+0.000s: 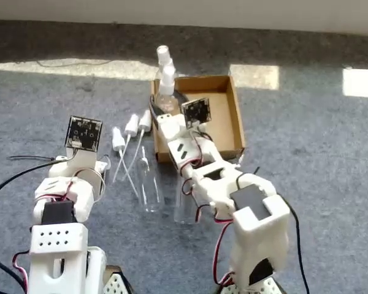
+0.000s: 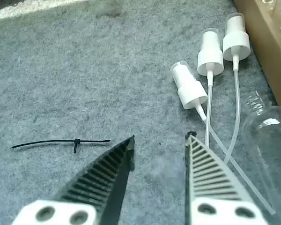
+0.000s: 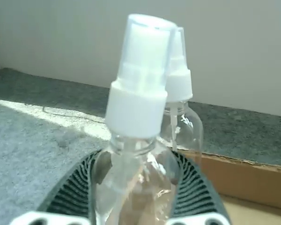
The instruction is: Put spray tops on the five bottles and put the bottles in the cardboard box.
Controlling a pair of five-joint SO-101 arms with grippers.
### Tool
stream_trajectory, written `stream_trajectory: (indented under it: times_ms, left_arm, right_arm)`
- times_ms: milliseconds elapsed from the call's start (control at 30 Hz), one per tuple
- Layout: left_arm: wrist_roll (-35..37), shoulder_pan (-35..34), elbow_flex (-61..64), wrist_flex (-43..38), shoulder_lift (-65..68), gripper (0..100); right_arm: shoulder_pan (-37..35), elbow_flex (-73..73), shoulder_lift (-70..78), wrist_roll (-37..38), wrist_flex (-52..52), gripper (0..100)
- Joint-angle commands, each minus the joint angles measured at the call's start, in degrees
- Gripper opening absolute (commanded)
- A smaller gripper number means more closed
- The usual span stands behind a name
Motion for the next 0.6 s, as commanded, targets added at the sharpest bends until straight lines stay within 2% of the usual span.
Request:
stream_trajectory:
  times_ms: [0,567]
  left_arm:
    - [-0.18,1.27,-0.22,-1.05,-0.40,17]
    - [-0.18,1.27,-0.13,-1.05,-0.40,17]
  right_arm:
    - [-0.40,-4.53,0.40,-0.53,-1.36,0.4]
    - [1.27,-4.35,0.92,-0.44,-1.36,0.7]
